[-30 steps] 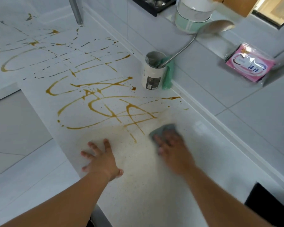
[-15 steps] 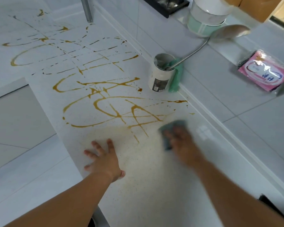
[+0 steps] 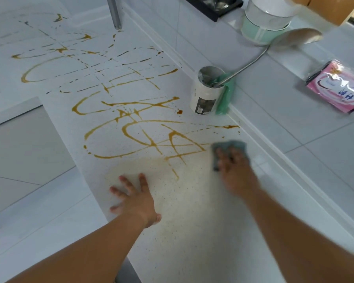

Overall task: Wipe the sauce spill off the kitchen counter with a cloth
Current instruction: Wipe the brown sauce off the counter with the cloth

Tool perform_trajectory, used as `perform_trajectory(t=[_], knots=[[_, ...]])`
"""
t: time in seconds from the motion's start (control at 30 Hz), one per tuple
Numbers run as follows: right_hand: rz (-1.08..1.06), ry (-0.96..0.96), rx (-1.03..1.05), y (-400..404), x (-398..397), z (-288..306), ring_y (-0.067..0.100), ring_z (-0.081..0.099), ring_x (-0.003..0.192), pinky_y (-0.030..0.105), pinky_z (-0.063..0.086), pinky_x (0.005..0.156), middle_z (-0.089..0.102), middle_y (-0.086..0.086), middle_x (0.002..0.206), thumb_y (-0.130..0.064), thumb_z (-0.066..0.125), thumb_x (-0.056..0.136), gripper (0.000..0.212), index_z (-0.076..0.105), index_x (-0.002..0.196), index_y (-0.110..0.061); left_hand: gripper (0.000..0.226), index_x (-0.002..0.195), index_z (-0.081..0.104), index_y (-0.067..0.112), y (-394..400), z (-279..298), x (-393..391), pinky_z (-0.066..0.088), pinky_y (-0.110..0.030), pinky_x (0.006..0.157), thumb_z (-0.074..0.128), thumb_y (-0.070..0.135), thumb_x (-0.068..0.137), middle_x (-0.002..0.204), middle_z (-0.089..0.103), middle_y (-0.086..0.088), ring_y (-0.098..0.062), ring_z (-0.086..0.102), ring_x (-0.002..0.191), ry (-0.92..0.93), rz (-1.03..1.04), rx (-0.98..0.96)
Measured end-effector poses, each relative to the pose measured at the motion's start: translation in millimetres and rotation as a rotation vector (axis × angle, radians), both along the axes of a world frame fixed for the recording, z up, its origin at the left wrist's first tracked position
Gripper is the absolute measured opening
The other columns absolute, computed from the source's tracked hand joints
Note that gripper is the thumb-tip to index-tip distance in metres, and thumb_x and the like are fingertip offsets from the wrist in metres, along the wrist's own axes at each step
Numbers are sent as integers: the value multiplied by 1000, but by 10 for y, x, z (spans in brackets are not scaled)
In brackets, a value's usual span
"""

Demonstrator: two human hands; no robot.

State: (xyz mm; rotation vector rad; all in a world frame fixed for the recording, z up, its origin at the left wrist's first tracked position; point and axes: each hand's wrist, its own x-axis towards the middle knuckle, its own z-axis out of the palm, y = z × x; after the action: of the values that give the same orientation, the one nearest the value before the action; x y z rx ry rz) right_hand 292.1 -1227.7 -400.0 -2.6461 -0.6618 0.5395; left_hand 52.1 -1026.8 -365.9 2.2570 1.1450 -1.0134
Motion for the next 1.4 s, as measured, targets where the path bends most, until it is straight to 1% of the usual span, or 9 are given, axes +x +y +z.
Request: perform_trajectory(t=[0.17,0.4,0.67,0.8,0.9,1.03,1.1,1.27,1.4], knots=[[-225,23,-185,207,338,-18,36,3,161,56,6,128,7,13,175,-49,21,111,58,12,167,-35,142,155,-33,24,2,-31,20,30,-77,109,82,56,78,151,-46,-30,-64,-23,143,11,19,-4],[363,-43,-194,482,-1349,-84,26,-9,162,52,-4,129,-3,-5,175,-51,14,100,63,1,161,-56,147,155,-33,23,7,-17,13,30,-78,108,84,57,73,151,-45,-32,-66,-20,143,9,40,4],[-131,-1,-382,623,-948,-81,36,-10,160,56,-5,127,-11,9,175,-61,21,102,71,-3,166,-40,132,157,-29,25,34,27,-55,32,-76,109,77,50,84,153,-42,-31,-65,-20,144,-31,-3,-14],[302,-30,-214,846,-2184,-174,31,-14,161,59,-1,127,-8,-1,174,-57,30,96,73,3,163,-53,92,163,-4,35,281,113,-262,33,-63,116,57,52,95,165,-30,-16,-52,-15,152,-101,-41,-123],[504,-77,-172,615,-1671,-70,35,7,161,53,7,129,14,7,174,-49,27,99,64,21,163,-48,56,154,40,36,616,157,-518,38,-48,115,48,35,98,166,18,0,-29,22,151,-241,-3,-165],[-227,72,-254,660,-1125,31,34,-4,161,52,-4,129,1,9,176,-54,13,106,61,11,166,-43,40,136,59,37,1092,180,-856,45,-41,105,49,29,98,144,44,4,-20,42,134,-339,83,-42],[-282,31,-271,1045,-1566,-10,37,-6,161,56,-4,127,0,10,176,-58,15,105,63,9,166,-44,44,141,53,34,1316,150,-957,44,-43,104,54,34,97,146,40,1,-24,38,136,-319,70,61],[434,-21,-129,1577,-2960,-125,31,-10,161,56,-8,126,7,-1,176,-64,29,99,66,13,162,-52,111,163,1,33,1803,62,-980,32,-56,116,70,66,83,170,-8,-2,-37,3,156,-147,20,152],[519,-177,-98,1288,-1988,-107,33,14,160,52,6,129,27,5,171,-50,34,107,56,33,162,-39,131,160,-21,32,1924,-4,-829,27,-59,119,77,64,79,166,-33,0,-35,-8,158,-90,-12,61]])
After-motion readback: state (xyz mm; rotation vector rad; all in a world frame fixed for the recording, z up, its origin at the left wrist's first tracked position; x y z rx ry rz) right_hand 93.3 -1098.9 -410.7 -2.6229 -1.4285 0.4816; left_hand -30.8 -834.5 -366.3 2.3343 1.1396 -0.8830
